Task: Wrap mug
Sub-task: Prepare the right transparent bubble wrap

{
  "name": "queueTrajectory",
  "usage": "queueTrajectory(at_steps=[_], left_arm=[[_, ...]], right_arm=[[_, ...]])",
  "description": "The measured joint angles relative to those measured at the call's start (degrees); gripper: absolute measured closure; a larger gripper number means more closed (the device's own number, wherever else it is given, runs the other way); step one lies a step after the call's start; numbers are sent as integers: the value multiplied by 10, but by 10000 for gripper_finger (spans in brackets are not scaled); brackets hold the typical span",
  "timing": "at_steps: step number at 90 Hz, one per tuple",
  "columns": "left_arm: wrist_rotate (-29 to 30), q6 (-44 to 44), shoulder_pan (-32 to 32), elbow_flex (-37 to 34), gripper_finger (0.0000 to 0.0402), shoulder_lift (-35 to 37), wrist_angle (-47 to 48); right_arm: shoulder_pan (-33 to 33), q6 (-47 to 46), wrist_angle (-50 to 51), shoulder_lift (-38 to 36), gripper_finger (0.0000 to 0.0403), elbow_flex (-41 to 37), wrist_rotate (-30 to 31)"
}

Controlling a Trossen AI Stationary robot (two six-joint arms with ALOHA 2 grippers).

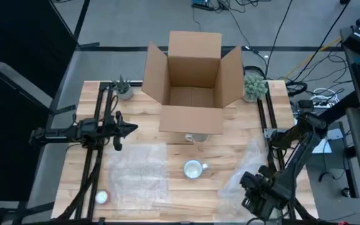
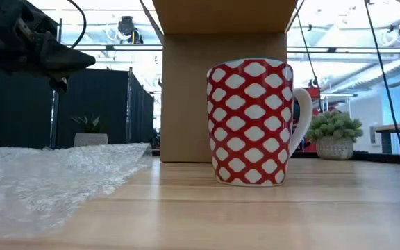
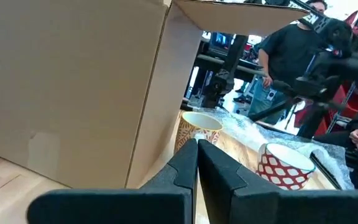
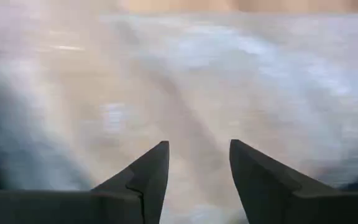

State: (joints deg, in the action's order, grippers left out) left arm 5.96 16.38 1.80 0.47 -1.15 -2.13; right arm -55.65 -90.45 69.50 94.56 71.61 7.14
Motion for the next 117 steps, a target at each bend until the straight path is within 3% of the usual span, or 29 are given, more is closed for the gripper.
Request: queueTrajectory(at_steps=[9, 25, 43, 52, 59, 69, 93, 117], left_arm=[[0, 41, 0, 0, 402, 0, 1], [0, 43, 0, 0, 402, 0, 1], [0, 43, 0, 0, 402, 0, 1], [0, 43, 0, 0, 402, 0, 1], [1, 43, 0, 0, 402, 0, 1], [6, 43, 0, 0, 402, 0, 0], [7, 43, 0, 0, 402, 0, -5], [8, 44, 0, 0, 402, 0, -4]], right_arm=[[17, 32, -55, 12, 259, -36, 1], [26, 34, -261, 37, 267, -121, -34], [9, 11, -432, 67, 277, -151, -155], [1, 0, -471, 63, 284, -152, -211], [1, -5, -471, 47, 291, -152, -221], [6, -7, -431, 22, 300, -152, -191], [9, 17, -344, -35, 314, -152, 2], [27, 182, -324, -73, 309, -152, 16]])
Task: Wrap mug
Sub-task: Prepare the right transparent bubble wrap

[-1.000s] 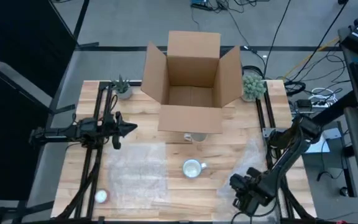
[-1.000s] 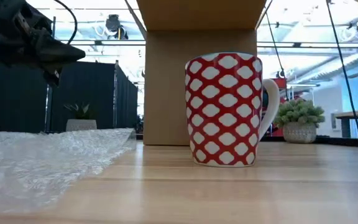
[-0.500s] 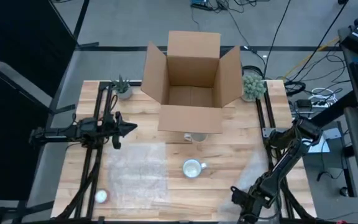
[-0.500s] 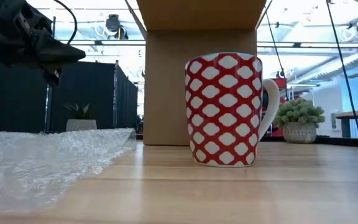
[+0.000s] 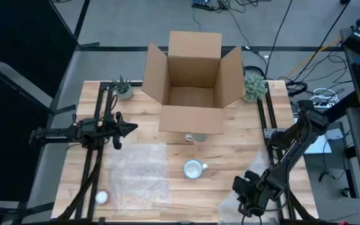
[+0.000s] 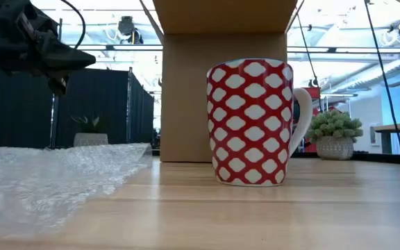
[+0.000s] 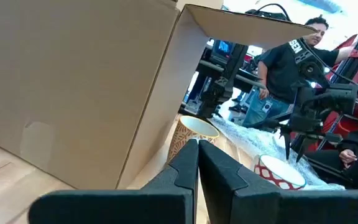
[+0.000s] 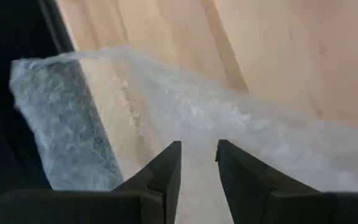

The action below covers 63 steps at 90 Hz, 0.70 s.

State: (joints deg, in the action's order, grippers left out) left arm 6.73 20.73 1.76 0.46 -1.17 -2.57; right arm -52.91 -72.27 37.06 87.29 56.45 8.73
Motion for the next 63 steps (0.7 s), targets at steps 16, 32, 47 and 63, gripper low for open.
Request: queueTrajectory(at_steps=[16, 32, 47, 63], left_arm=[[0, 0, 0, 0, 402, 0, 1], [0, 0, 0, 0, 402, 0, 1], [0, 0, 0, 0, 402, 0, 4], [0, 8, 0, 0, 402, 0, 6]], right_arm=[[37, 56, 59, -27, 269, 0, -22], [65, 92, 98, -24, 205, 0, -32], [63, 118, 55, 7, 159, -19, -120], [42, 63, 4, 46, 161, -56, -133]])
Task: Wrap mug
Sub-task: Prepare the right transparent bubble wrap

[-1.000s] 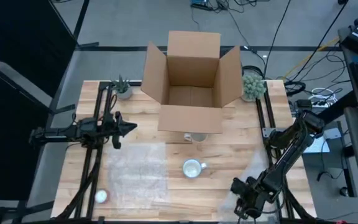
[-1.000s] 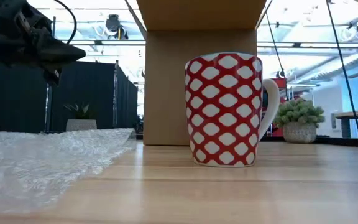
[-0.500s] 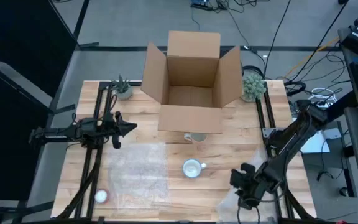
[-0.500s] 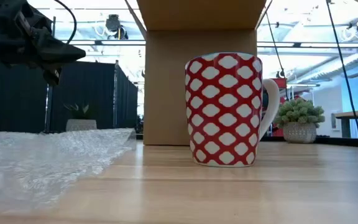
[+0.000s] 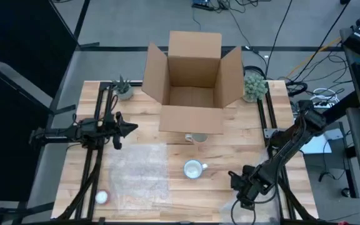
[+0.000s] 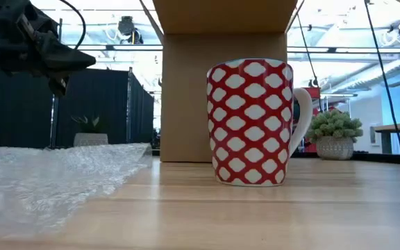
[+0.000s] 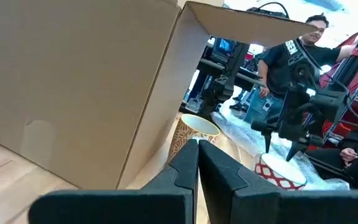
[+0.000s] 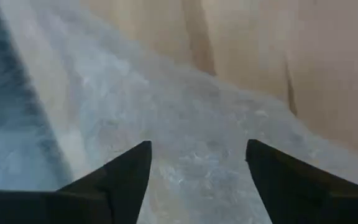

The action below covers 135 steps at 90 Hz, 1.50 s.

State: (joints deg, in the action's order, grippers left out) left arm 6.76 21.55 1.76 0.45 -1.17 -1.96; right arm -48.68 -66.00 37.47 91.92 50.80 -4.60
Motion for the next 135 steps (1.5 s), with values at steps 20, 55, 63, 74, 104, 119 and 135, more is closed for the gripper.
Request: queueTrajectory(at_steps=[20, 55, 63, 74, 104, 119, 135], left_arm=[[-11, 41, 0, 3, 402, -6, -5], [0, -9, -13, 189, 402, -169, 25], [-1, -15, -19, 236, 402, -235, 46], [-6, -40, -32, 291, 402, -321, 39], [-107, 19, -73, 336, 402, -526, -238], [-115, 57, -74, 336, 402, -598, -276], [-115, 66, -88, 336, 401, -666, -307]], right_arm=[[-18, 18, -22, 52, 311, 0, 10], [-23, 150, 219, 41, 400, 175, 327], [-25, 160, 268, 37, 401, 227, 391], [-32, 163, 271, 21, 402, 276, 463], [-30, 281, 210, 16, 403, 296, 685], [-18, 437, 104, 16, 403, 296, 735], [-6, 547, -1, 16, 403, 296, 737]])
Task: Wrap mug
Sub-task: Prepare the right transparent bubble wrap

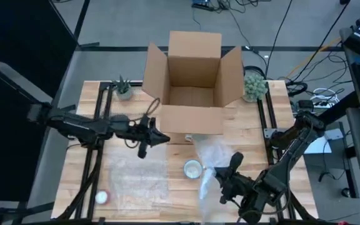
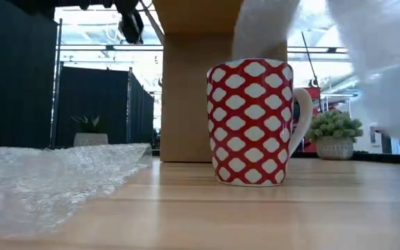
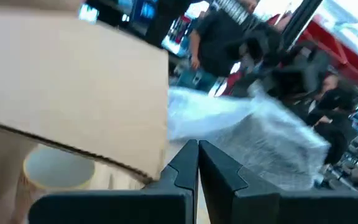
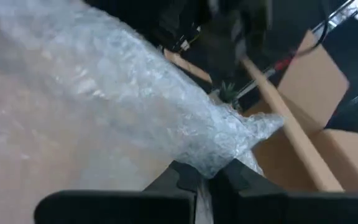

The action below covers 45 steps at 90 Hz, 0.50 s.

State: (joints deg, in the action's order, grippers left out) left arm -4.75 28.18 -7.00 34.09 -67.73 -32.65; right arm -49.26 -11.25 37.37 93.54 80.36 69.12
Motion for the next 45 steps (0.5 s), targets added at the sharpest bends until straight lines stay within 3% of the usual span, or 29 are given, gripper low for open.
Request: queueTrajectory(at_steps=[18, 34, 39, 45], left_arm=[[-30, -32, -17, 0, 360, -65, -84], [-56, -130, -46, 0, 285, -79, -26], [-20, -160, -63, 0, 272, -80, 7], [63, -175, -78, 0, 267, -80, 23]], right_arm=[[7, 62, -64, 0, 403, 0, 0], [13, 49, -67, -1, 403, 0, 10], [13, 46, -70, -1, 403, 0, 16], [16, 46, -78, -1, 403, 0, 15]])
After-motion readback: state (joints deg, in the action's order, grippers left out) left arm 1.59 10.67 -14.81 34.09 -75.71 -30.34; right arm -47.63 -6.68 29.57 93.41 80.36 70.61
